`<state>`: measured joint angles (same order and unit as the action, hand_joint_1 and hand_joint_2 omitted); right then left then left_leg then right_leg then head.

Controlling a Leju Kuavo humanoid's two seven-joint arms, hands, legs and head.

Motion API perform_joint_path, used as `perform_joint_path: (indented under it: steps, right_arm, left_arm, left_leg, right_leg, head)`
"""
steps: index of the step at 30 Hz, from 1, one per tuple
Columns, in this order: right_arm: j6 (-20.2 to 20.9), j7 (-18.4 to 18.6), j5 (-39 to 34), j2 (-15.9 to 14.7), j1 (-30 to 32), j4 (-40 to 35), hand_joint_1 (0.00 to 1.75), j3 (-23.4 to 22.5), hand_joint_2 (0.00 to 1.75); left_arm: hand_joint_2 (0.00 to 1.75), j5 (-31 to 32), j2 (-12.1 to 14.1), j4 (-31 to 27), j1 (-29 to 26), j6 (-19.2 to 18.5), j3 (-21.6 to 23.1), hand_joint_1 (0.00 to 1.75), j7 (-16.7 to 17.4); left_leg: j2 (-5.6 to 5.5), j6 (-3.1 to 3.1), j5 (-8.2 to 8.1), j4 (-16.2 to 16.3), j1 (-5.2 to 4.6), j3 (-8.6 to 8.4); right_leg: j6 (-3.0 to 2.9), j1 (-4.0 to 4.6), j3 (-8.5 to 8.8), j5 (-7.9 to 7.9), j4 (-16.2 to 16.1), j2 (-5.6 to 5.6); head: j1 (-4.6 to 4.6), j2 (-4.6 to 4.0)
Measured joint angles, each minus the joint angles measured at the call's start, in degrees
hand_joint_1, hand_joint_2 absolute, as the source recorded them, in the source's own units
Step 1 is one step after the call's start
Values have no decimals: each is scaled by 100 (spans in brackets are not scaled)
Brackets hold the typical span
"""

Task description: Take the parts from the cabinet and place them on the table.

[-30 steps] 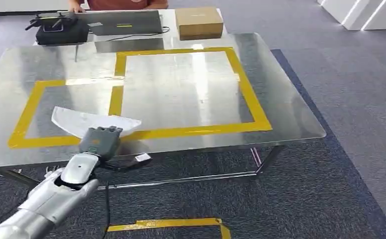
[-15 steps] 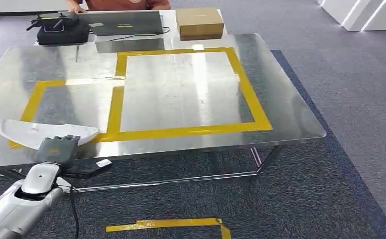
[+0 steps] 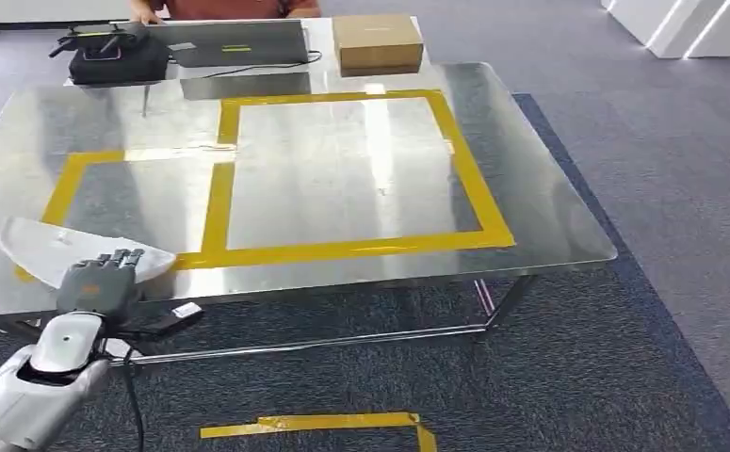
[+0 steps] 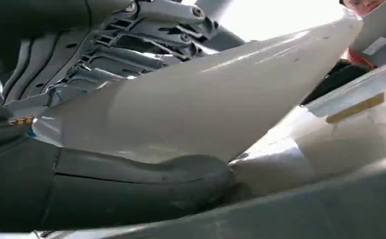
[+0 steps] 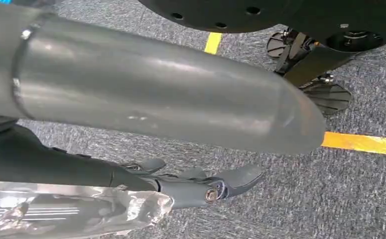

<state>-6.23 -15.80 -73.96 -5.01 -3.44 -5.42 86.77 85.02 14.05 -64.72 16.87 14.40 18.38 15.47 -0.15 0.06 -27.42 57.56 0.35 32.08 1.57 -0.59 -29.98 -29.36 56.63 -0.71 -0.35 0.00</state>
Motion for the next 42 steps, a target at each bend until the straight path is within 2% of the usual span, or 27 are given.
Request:
perform_joint_path:
  steps: [5, 24, 27, 36, 42]
  right_arm:
    - [13, 0, -2, 0, 0, 17, 0, 0, 0]
    - [22, -101, -2, 0, 4, 20, 0, 0, 0]
    - [17, -109, -2, 0, 7, 26, 0, 0, 0]
    - [15, -114, -2, 0, 28, 35, 0, 0, 0]
    - [2, -122, -2, 0, 28, 48, 0, 0, 0]
  left_arm:
    - [0, -52, -2, 0, 50, 37, -39, 0, -120]
    - [0, -92, -20, -28, -16, 234, -55, 0, -137]
    - [0, -105, -20, -112, -55, 367, -57, 0, -190]
    - [0, -109, -20, -243, -100, 378, -61, 0, -190]
    - [0, -77, -24, -531, -151, 544, -26, 0, -400]
  left_leg:
    - [0, 0, 1, 0, 0, -1]
    - [0, 0, 1, 0, 0, 0]
    - [0, 0, 1, 0, 0, 0]
    - [0, 0, 1, 0, -1, 0]
    - [0, 0, 1, 0, -1, 0]
  right_leg:
    - [0, -1, 2, 0, 0, -1]
    - [0, 0, -1, 1, 0, 0]
    - [0, 0, 0, 1, 0, 0]
    - [0, -1, 0, 1, 0, 0]
    - [0, -1, -2, 1, 0, 0]
  head:
    - [-2, 0]
    - [-2, 0]
    - [-2, 0]
    - [-2, 0]
    - [-2, 0]
